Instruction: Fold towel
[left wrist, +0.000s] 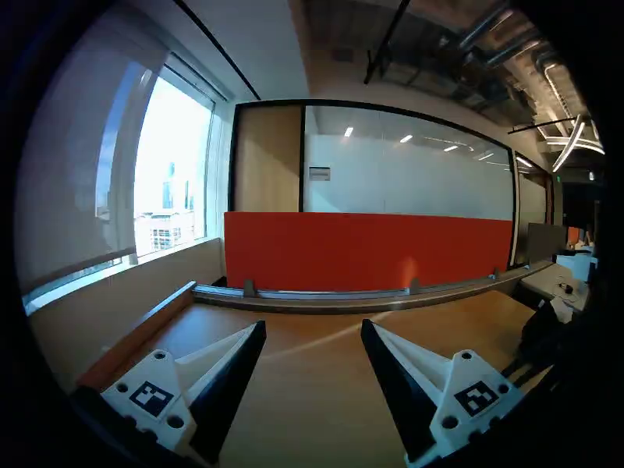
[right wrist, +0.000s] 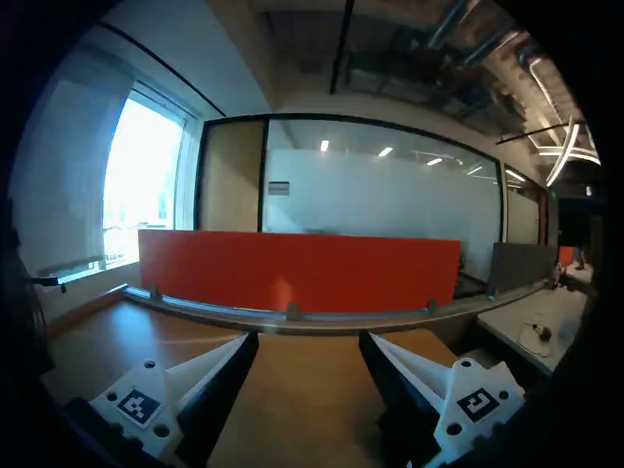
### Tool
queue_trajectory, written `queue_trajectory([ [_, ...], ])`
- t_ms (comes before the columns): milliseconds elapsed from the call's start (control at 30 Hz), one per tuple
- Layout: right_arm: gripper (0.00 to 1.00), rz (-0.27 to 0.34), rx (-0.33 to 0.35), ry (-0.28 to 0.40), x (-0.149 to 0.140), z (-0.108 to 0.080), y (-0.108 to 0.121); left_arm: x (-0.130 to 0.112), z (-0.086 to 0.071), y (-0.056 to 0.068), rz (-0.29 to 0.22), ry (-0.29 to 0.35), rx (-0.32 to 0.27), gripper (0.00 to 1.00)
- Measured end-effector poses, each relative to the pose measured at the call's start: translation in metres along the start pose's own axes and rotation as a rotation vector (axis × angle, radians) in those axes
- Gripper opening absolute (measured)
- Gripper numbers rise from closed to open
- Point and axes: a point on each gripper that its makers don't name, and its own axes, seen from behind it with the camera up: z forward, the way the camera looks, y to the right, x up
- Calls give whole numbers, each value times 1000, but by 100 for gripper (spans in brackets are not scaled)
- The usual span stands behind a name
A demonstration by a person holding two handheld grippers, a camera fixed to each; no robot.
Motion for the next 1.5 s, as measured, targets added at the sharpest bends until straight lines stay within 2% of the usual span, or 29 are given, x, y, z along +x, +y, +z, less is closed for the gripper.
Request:
queue_trajectory([
  [300, 100, 5, 6, -8, -36, 5, -11, -51, 14, 1, -13, 19, -14, 90],
  [567, 100, 10, -6, -17, -53, 5, -7, -82, 21, 1, -19, 58, -3, 90],
  [1000, 100, -16, 10, -14, -74, 15, -18, -121, 23, -15, -11, 94, 19, 90],
  [1300, 100, -35, 26, -14, -90, 20, -28, -147, 24, -14, -5, 97, 13, 90],
  [1500, 100, -41, 27, -12, -93, 24, -28, -155, 25, -17, 0, 100, 20, 90],
])
